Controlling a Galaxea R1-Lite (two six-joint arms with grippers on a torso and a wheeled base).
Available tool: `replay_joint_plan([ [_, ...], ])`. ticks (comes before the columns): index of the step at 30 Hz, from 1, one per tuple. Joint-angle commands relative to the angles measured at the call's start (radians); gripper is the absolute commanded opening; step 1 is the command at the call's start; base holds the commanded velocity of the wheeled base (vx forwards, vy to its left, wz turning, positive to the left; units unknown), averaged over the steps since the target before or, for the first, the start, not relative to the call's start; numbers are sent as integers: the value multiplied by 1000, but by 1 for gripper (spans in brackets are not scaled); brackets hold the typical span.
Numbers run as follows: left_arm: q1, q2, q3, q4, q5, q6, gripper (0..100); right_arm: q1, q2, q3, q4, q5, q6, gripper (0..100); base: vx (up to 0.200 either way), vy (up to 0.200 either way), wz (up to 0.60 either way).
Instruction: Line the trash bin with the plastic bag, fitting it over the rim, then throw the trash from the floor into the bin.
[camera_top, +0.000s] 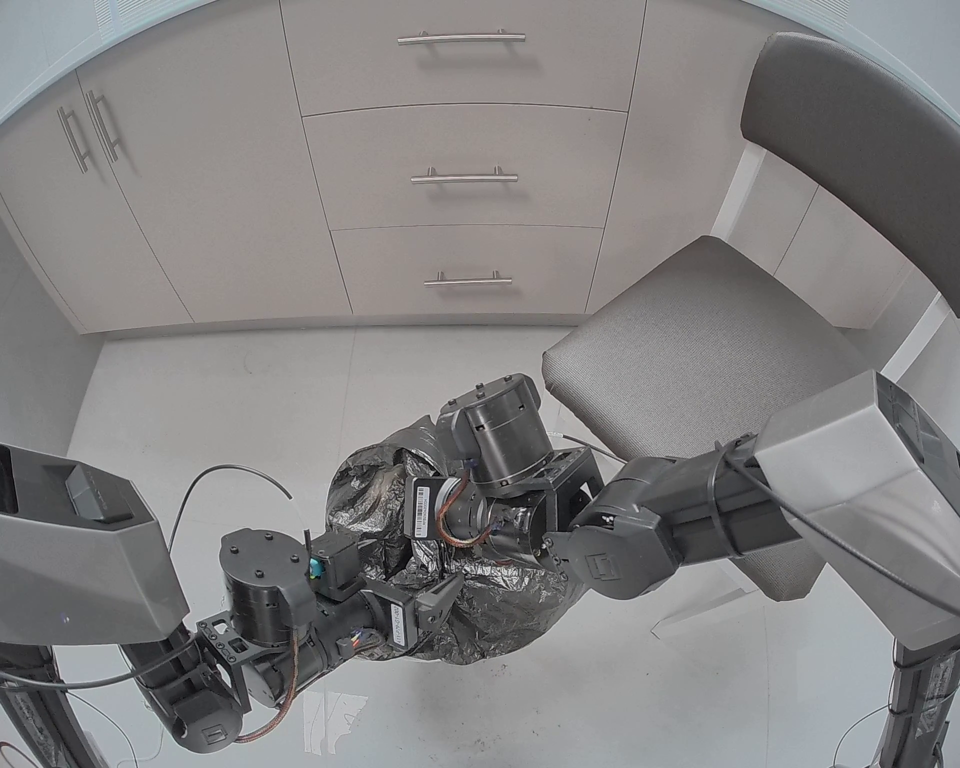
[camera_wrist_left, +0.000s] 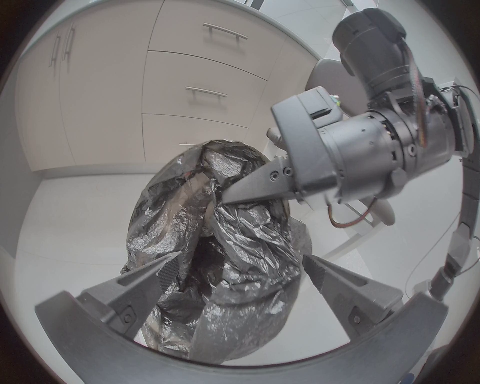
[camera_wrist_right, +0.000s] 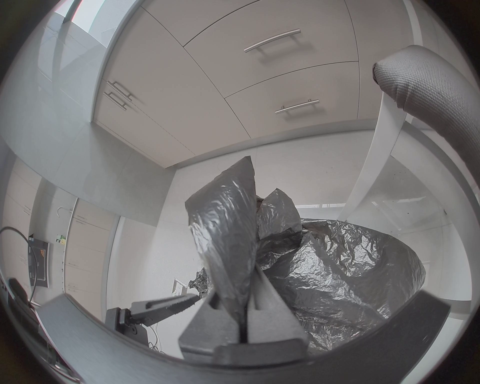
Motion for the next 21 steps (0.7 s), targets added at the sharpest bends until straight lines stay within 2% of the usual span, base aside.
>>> replay_joint_plan([
  [1,-21,37,-39,-2,35,0,100,0,0,0,-1,0,0,0,0,0,0],
  [14,-41,60,-39,-2,38,-1,100,0,2,4,-24,-12,-2,0,0,0,0],
  [15,-41,59,-39,-3,39,-3,0,2,2,4,-24,-14,-2,0,0,0,0],
  [21,-51,56,-33,-3,39,-3,0,2,0,6,-22,-14,-2,0,0,0,0],
])
